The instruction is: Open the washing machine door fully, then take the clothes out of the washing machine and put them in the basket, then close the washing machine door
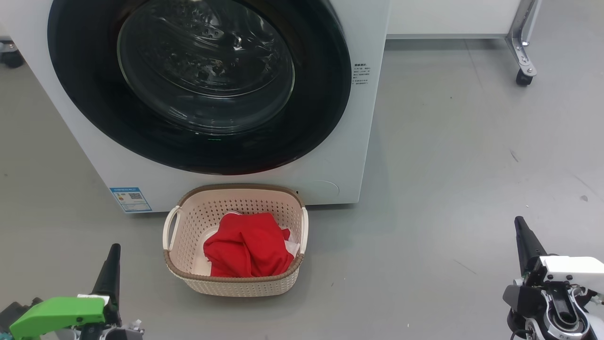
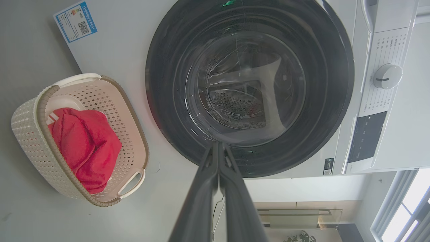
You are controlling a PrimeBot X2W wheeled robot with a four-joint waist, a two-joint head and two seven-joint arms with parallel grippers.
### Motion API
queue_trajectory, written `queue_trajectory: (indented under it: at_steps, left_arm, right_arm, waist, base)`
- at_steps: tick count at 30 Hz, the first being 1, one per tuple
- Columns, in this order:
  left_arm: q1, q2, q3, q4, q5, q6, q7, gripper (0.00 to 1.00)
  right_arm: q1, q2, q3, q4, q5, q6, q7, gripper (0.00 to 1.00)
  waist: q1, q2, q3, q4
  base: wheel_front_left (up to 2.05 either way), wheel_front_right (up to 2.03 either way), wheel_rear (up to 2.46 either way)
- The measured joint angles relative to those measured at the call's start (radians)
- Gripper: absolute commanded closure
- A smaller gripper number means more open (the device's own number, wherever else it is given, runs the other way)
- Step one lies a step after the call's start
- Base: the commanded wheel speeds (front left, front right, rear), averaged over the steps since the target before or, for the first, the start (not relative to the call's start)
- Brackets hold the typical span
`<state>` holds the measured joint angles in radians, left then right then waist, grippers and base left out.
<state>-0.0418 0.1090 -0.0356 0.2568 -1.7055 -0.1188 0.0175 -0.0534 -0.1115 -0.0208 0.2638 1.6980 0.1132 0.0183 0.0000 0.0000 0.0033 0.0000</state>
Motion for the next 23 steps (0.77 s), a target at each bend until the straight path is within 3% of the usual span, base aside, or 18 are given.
queue_trajectory:
  at_steps: [23]
  left_arm:
    - [-0.001,0.0,0.002,0.007,0.0,-0.001,0.0,1.0]
  right_arm:
    - [0.0,0.0,-0.002,0.004,0.0,0.003,0.004,1.0]
  waist:
    - [0.0,0.0,0.0,0.0]
  base:
    - [0.0,0.0,0.0]
